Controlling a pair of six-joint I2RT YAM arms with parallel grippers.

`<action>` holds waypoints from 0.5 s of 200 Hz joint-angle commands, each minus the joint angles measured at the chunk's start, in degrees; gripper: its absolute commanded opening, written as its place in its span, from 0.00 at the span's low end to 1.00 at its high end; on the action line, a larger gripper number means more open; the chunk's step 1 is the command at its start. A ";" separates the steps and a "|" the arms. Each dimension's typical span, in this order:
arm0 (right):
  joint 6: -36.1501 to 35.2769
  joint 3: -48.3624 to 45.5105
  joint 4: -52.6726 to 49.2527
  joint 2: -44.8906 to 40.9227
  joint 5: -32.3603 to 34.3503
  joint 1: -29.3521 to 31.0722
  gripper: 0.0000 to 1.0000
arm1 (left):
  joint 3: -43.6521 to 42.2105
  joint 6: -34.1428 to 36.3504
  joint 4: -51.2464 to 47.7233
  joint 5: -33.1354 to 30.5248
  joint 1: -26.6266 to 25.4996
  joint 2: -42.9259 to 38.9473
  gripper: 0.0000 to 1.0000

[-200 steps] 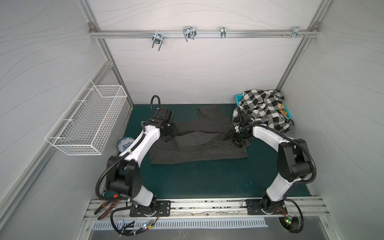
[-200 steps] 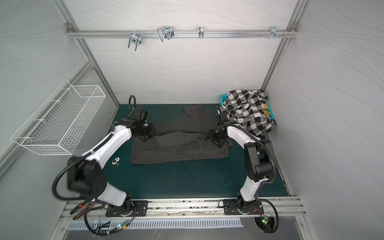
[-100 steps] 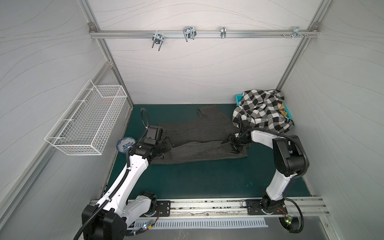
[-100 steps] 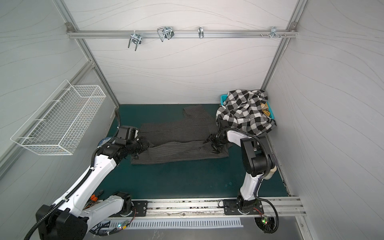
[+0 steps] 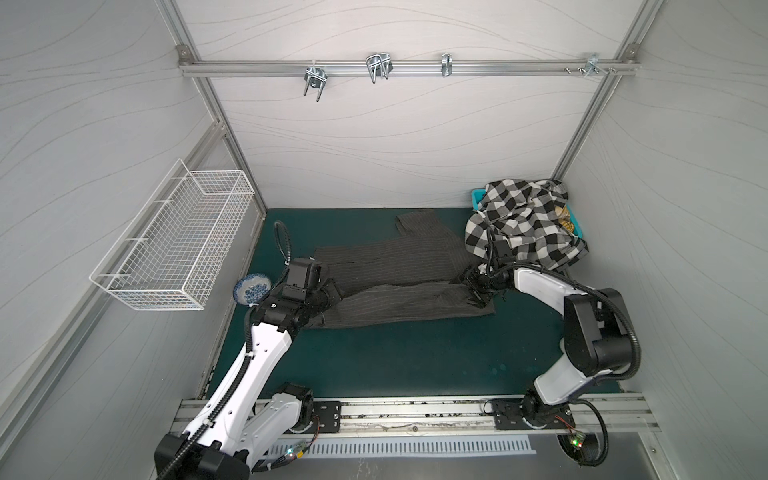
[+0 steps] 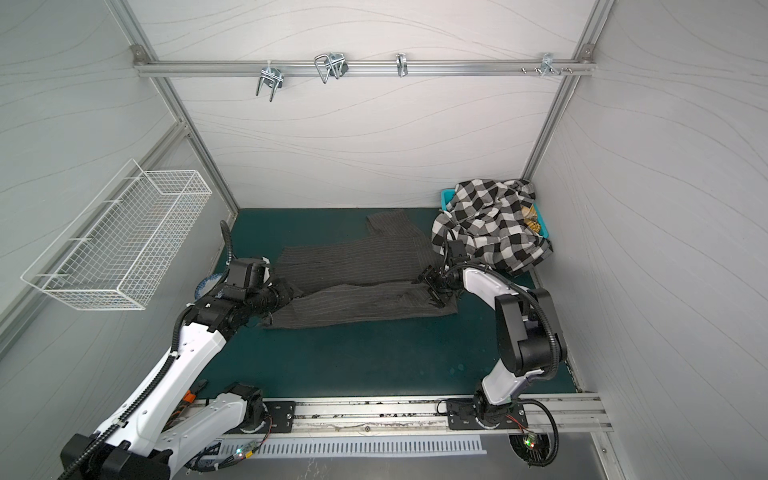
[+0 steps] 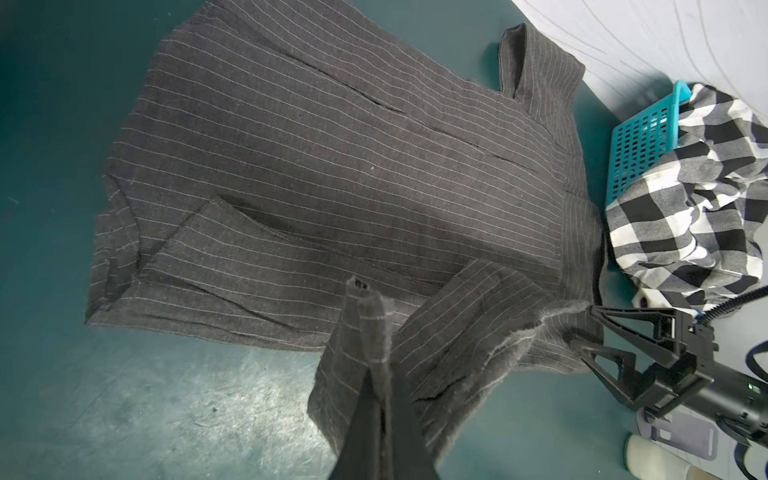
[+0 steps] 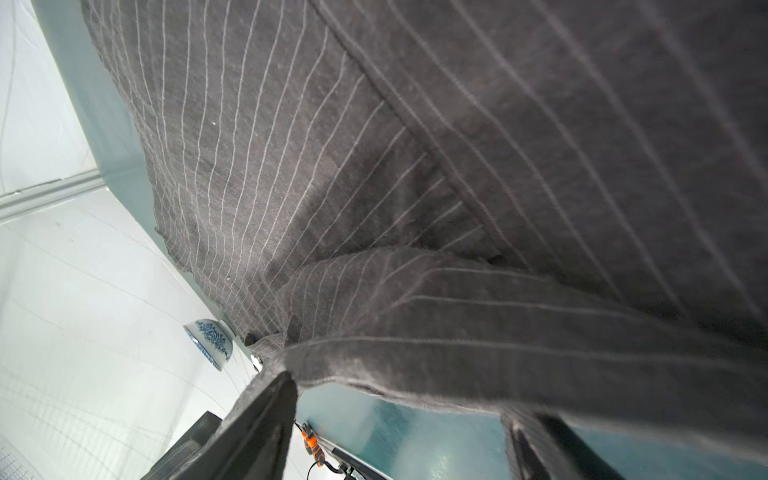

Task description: Fold and stack the long sleeve shirts

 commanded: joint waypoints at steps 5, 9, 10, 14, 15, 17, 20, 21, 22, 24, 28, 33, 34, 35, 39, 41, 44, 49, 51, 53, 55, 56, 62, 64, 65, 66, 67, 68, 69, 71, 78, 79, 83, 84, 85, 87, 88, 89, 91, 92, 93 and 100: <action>1.79 0.98 -0.71 0.95 1.09 -1.28 0.78 | 0.12 0.90 -0.04 -1.79 -0.19 -1.19 0.00; 1.99 1.19 -0.61 1.53 1.04 -1.45 0.77 | -0.05 0.82 -0.01 -1.73 -0.19 -1.28 0.00; 2.00 1.22 -0.58 1.63 1.02 -1.45 0.77 | -0.11 0.82 -0.04 -1.72 -0.19 -1.37 0.00; 2.25 1.30 -0.35 2.03 1.13 -1.58 0.76 | -0.24 0.80 0.09 -1.62 -0.19 -1.56 0.00; 2.26 1.32 -0.27 2.15 1.15 -1.65 0.76 | -0.30 0.81 0.10 -1.62 -0.19 -1.60 0.00; 2.41 1.40 -0.15 2.39 1.17 -1.74 0.76 | -0.38 0.75 0.11 -1.60 -0.19 -1.69 0.00; 2.79 1.43 0.07 2.62 1.10 -1.83 0.76 | -0.55 0.74 0.03 -1.62 -0.12 -1.84 0.00; 2.89 1.43 0.11 2.70 1.05 -1.86 0.76 | -0.62 0.73 0.03 -1.62 -0.16 -1.87 0.00; 2.98 1.43 0.22 2.79 1.07 -1.92 0.76 | -0.66 0.73 0.07 -1.62 -0.17 -1.93 0.00; 3.16 1.43 0.45 2.90 0.97 -2.03 0.75 | -0.80 0.73 0.06 -1.73 -0.18 -2.04 0.00; 3.68 1.34 1.04 3.03 0.57 -2.25 0.75 | -1.10 0.69 -0.05 -1.71 -0.19 -2.22 0.00; 4.19 1.25 1.88 3.22 0.00 -2.40 0.75 | -1.26 0.70 -0.08 -1.75 -0.19 -2.39 0.00; 4.29 1.21 1.98 3.27 -0.07 -2.45 0.75 | -1.33 0.72 -0.12 -1.77 -0.19 -2.41 0.00; 4.39 1.18 2.12 3.29 -0.11 -2.44 0.75 | -1.32 0.73 -0.13 -1.78 -0.19 -2.46 0.00; 4.72 1.23 2.33 3.39 -0.27 -2.54 0.74 | -1.62 0.69 -0.15 -1.87 -0.19 -2.63 0.00; 4.89 1.24 2.34 3.44 -0.24 -2.58 0.74 | -1.70 0.66 -0.26 -1.88 -0.19 -2.68 0.00; 5.06 1.25 2.50 3.49 -0.41 -2.60 0.74 | -1.90 0.65 -0.25 -1.88 -0.19 -2.75 0.00; 5.52 1.10 3.20 3.57 -1.03 -2.80 0.74 | -2.03 0.67 -0.32 -1.88 -0.19 -2.90 0.00; 5.71 1.06 3.55 3.58 -1.29 -2.84 0.74 | -2.15 0.70 -0.32 -1.88 -0.19 -2.94 0.00; 5.91 0.96 3.86 3.64 -1.55 -2.92 0.74 | -2.27 0.66 -0.43 -1.90 -0.19 -2.95 0.00; 6.02 0.91 3.98 3.60 -1.68 -2.98 0.74 | -2.32 0.65 -0.48 -1.89 -0.21 -3.00 0.00; 6.09 0.95 4.04 3.59 -1.75 -3.01 0.74 | -2.39 0.65 -0.49 -1.88 -0.20 -3.06 0.00; 6.31 0.90 4.10 3.49 -1.69 -3.09 0.75 | -2.70 0.61 -0.42 -1.89 -0.19 -3.25 0.00; 6.26 0.90 3.99 3.49 -1.65 -3.11 0.75 | -2.82 0.57 -0.41 -1.88 -0.19 -3.27 0.00; 6.25 0.90 3.92 3.49 -1.64 -3.16 0.75 | -2.86 0.56 -0.41 -1.88 -0.19 -3.33 0.00; 6.24 0.94 3.84 3.49 -1.55 -3.18 0.75 | -2.88 0.61 -0.37 -1.88 -0.19 -3.36 0.00; 6.24 0.96 3.75 3.49 -1.51 -3.20 0.75 | -2.93 0.63 -0.35 -1.88 -0.19 -3.38 0.00; 6.24 1.02 3.71 3.49 -1.48 -3.25 0.75 | -2.96 0.64 -0.29 -1.88 -0.19 -3.39 0.00; 6.24 1.00 3.60 3.49 -1.39 -3.27 0.75 | -3.01 0.55 -0.31 -1.88 -0.19 -3.39 0.00; 6.21 0.99 3.45 3.58 -1.24 -3.47 0.74 | -3.06 0.49 -0.25 -1.88 -0.19 -3.44 0.00; 6.28 0.80 3.30 3.58 -0.97 -3.70 0.73 | -3.22 0.42 -0.28 -1.96 -0.19 -3.56 0.00; 6.30 0.81 3.31 3.58 -0.95 -3.72 0.73 | -3.24 0.36 -0.26 -1.96 -0.19 -3.56 0.00; 6.32 0.60 3.32 3.62 -0.91 -3.91 0.72 | -3.33 0.34 -0.40 -1.97 -0.20 -3.57 0.00; 6.37 0.57 3.36 3.65 -0.88 -3.91 0.72 | -3.38 0.27 -0.32 -2.06 -0.19 -3.61 0.00; 6.39 0.56 3.38 3.66 -0.86 -3.96 0.71 | -3.40 0.24 -0.28 -2.06 -0.19 -3.63 0.00; 6.36 0.55 3.29 3.73 -0.81 -4.01 0.70 | -3.46 0.21 -0.25 -2.06 -0.19 -3.65 0.00; 6.39 0.50 3.26 3.74 -0.78 -4.05 0.70 | -3.44 0.21 -0.24 -2.06 -0.19 -3.70 0.00; 6.44 0.48 3.24 3.79 -0.77 -4.07 0.69 | -3.48 0.16 -0.24 -2.10 -0.19 -3.72 0.00; 6.42 0.42 3.16 3.87 -0.76 -4.15 0.68 | -3.46 0.13 -0.17 -2.05 -0.19 -3.78 0.00; 6.42 0.35 3.15 3.95 -0.80 -4.16 0.67 | -3.53 0.17 -0.16 -2.05 -0.19 -3.81 0.00; 6.41 0.36 3.10 3.98 -0.78 -4.17 0.67 | -3.61 0.19 -0.20 -2.05 -0.19 -3.78 0.00; 6.62 0.05 3.13 4.34 -0.92 -4.48 0.63 | -3.81 0.12 -0.06 -1.98 -0.19 -4.00 0.00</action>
